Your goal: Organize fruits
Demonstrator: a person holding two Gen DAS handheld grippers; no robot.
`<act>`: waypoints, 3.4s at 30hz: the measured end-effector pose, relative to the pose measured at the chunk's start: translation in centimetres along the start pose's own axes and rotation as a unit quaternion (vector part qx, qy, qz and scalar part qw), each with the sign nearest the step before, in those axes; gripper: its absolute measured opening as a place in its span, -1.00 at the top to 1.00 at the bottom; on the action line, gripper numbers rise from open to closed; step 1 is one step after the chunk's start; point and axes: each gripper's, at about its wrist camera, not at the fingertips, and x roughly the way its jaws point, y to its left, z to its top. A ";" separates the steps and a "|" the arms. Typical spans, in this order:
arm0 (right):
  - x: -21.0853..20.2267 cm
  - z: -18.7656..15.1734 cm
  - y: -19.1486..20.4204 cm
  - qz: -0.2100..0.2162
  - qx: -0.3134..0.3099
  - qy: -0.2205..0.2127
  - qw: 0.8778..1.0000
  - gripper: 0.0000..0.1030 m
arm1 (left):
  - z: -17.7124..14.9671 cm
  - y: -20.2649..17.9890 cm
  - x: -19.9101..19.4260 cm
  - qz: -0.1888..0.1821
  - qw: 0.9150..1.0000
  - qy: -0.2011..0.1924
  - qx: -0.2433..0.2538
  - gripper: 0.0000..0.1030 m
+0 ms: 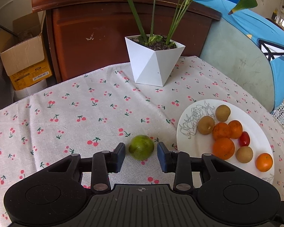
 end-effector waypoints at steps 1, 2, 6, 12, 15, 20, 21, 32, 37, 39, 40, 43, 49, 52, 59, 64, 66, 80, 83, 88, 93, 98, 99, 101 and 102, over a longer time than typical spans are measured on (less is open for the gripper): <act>-0.3 0.1 -0.1 0.001 0.003 -0.001 1.000 0.47 | -0.1 -0.1 0.1 0.002 1.000 -0.001 0.001 0.48; -0.5 0.1 -0.2 0.001 0.003 -0.002 1.000 0.47 | -0.1 -0.1 0.0 0.002 1.000 -0.005 -0.001 0.48; -2.2 0.5 -0.8 -0.004 0.007 -0.012 1.000 0.47 | 0.0 0.0 -0.9 -0.008 1.000 -0.017 -0.018 0.48; -5.3 2.2 -3.6 -0.027 0.033 -0.045 0.998 0.47 | 0.4 -1.0 -4.4 -0.030 0.998 -0.054 -0.031 0.48; -6.6 3.1 -5.7 -0.045 0.044 -0.052 0.997 0.47 | 0.1 -2.3 -5.4 -0.051 0.996 -0.062 -0.030 0.48; -8.1 3.9 -9.1 -0.074 0.050 -0.052 0.995 0.47 | -0.8 -6.1 -6.0 -0.093 0.994 -0.062 0.004 0.48; -8.3 4.0 -9.9 -0.083 0.055 -0.053 0.994 0.47 | -1.0 -6.7 -5.9 -0.097 0.993 -0.062 0.011 0.48; -7.7 3.5 -13.9 -0.096 0.153 -0.051 0.982 0.47 | -2.3 -10.9 -3.9 -0.105 0.992 -0.036 0.059 0.48; -6.7 3.4 -14.0 -0.094 0.164 -0.041 0.981 0.48 | -2.7 -11.6 -3.6 -0.104 0.991 -0.029 0.074 0.48; -6.5 3.3 -14.0 -0.092 0.170 -0.037 0.980 0.47 | -2.8 -11.9 -3.5 -0.102 0.991 -0.027 0.079 0.48; -6.4 3.4 -14.0 -0.089 0.172 -0.036 0.980 0.47 | -2.8 -11.9 -3.5 -0.103 0.991 -0.027 0.079 0.48; -6.4 3.4 -13.9 -0.090 0.174 -0.040 0.980 0.41 | -2.8 -12.0 -3.4 -0.098 0.992 -0.028 0.077 0.47; -6.6 3.8 -14.1 -0.084 0.186 -0.055 0.977 0.33 | -2.3 -12.0 -3.9 -0.089 0.993 -0.038 0.073 0.28; -6.9 4.0 -14.2 -0.091 0.187 -0.064 0.976 0.18 | -2.0 -11.8 -4.4 -0.084 0.993 -0.044 0.067 0.12; -7.2 4.3 -13.6 -0.098 0.187 -0.059 0.976 -0.03 | -1.8 -10.9 -5.3 -0.064 0.997 -0.044 0.029 -0.35; -7.9 4.4 -12.2 -0.120 0.169 -0.059 0.977 -0.11 | -2.0 -10.3 -5.5 -0.034 0.999 -0.030 0.010 -0.50; -8.4 4.3 -11.8 -0.126 0.164 -0.065 0.976 -0.19 | -2.1 -10.0 -5.8 -0.025 0.999 -0.026 -0.001 -0.57; -10.2 0.9 -8.9 -0.206 0.179 -0.061 0.960 -0.56 | -3.9 -8.2 -6.6 0.062 0.997 0.024 -0.035 -0.80; -10.3 0.2 -7.9 -0.217 0.171 -0.055 0.960 -0.62 | -4.4 -8.1 -6.7 0.074 0.996 0.029 -0.033 -0.81; -10.1 -0.8 -6.7 -0.227 0.166 -0.040 0.959 -0.67 | -5.2 -8.0 -6.7 0.084 0.995 0.042 -0.037 -0.81; -9.7 -1.4 -6.0 -0.239 0.153 -0.027 0.958 -0.69 | -5.6 -8.0 -6.9 0.097 0.994 0.048 -0.034 -0.81; -9.7 -1.5 -5.9 -0.246 0.150 -0.026 0.957 -0.70 | -5.7 -7.9 -7.0 0.100 0.993 0.049 -0.034 -0.81; -9.7 -1.5 -5.9 -0.249 0.148 -0.026 0.957 -0.70 | -5.7 -7.9 -6.9 0.101 0.993 0.049 -0.033 -0.81; -9.6 -1.5 -5.9 -0.250 0.149 -0.025 0.956 -0.70 | -5.7 -8.0 -7.0 0.104 0.993 0.046 -0.030 -0.81; -9.6 -1.5 -6.0 -0.250 0.151 -0.025 0.956 -0.71 | -5.6 -8.0 -7.0 0.106 0.993 0.045 -0.028 -0.81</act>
